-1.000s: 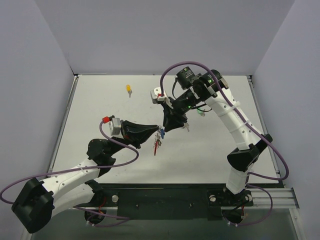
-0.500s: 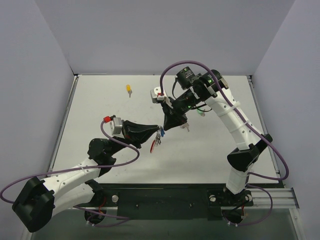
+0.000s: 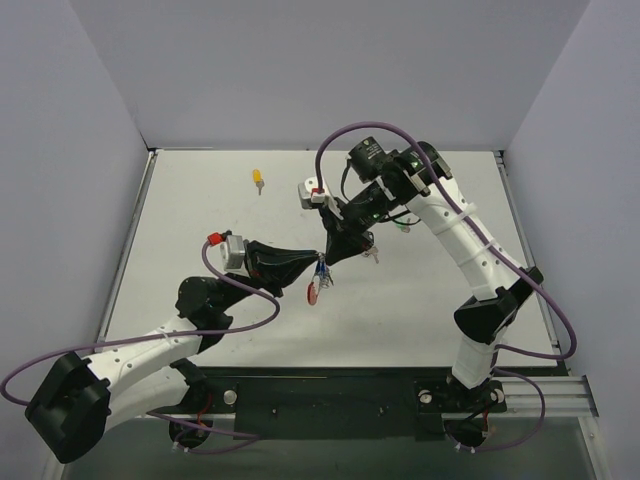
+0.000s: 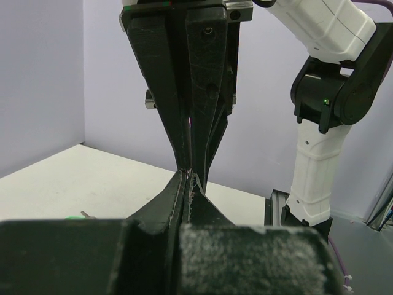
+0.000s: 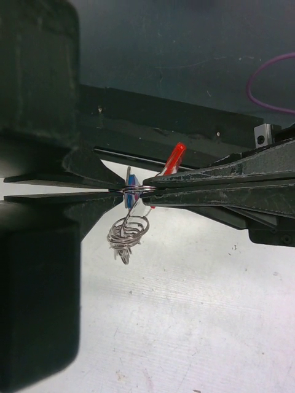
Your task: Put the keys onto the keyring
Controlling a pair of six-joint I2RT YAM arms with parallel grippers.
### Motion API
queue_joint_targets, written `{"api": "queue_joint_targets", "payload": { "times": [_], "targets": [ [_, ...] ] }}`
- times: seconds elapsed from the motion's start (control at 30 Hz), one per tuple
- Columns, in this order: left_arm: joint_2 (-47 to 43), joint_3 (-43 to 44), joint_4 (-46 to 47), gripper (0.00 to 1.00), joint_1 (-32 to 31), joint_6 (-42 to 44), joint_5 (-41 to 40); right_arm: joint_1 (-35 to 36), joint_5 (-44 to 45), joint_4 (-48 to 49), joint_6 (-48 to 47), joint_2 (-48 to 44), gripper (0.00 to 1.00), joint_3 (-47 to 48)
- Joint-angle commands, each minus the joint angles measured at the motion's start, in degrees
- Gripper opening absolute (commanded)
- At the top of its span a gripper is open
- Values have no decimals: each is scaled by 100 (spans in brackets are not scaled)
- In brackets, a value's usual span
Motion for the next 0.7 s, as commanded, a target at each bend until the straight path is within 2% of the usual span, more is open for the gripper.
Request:
{"api": "queue_joint_targets", "payload": {
  "times": [0.0, 0.67],
  "targets": [
    [22, 92, 631, 0, 19, 5, -76, 90, -311, -406, 153, -94, 0, -96],
    [180, 83, 1203, 0, 19, -206, -23, 55, -917, -265, 426, 108, 0, -70]
  ]
}}
